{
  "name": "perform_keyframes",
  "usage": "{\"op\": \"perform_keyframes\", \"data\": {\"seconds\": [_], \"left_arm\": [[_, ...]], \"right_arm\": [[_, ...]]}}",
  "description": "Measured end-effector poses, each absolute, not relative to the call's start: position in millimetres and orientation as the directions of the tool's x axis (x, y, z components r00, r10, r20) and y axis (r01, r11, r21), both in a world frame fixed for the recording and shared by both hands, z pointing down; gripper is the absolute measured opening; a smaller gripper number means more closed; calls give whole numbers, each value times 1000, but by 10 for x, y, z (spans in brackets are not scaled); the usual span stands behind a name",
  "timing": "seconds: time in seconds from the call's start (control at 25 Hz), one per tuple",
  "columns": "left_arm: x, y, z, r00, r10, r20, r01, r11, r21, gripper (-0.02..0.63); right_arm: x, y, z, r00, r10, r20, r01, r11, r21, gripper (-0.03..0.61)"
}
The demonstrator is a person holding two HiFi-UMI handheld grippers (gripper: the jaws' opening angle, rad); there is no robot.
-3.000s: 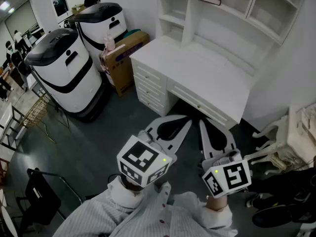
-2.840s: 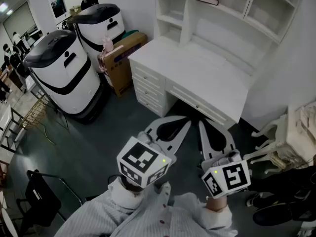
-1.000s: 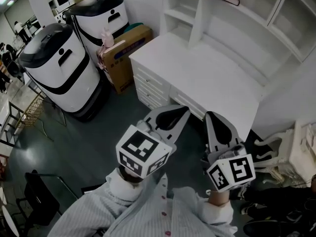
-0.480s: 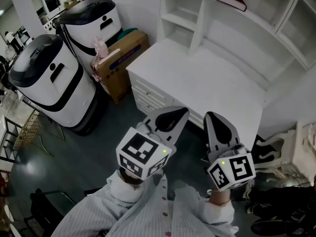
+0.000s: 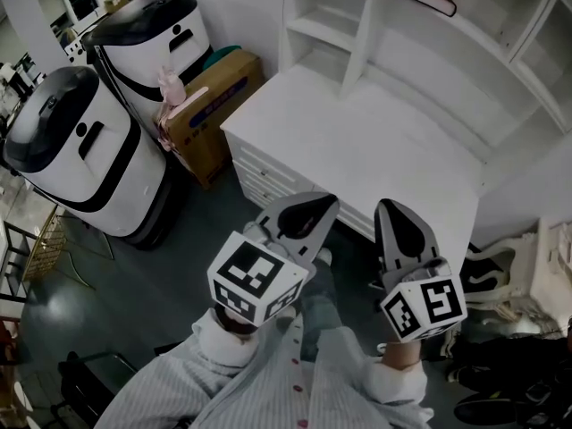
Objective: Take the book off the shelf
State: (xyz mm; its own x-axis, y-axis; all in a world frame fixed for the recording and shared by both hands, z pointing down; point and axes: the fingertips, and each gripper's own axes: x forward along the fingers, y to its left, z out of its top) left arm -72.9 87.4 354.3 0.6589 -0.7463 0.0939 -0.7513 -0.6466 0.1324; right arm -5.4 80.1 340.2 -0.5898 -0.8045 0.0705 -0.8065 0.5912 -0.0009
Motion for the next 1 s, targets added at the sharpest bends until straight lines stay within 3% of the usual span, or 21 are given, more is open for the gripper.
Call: {"op": "perform_keyframes", "data": {"seconds": [1.0], "left_arm": [[-86, -1811, 3086, 664, -744, 70, -747, -661, 67, 11]], "right_arm": [[633, -1860, 2954, -587, -808, 44, -805, 589, 70, 15]]}}
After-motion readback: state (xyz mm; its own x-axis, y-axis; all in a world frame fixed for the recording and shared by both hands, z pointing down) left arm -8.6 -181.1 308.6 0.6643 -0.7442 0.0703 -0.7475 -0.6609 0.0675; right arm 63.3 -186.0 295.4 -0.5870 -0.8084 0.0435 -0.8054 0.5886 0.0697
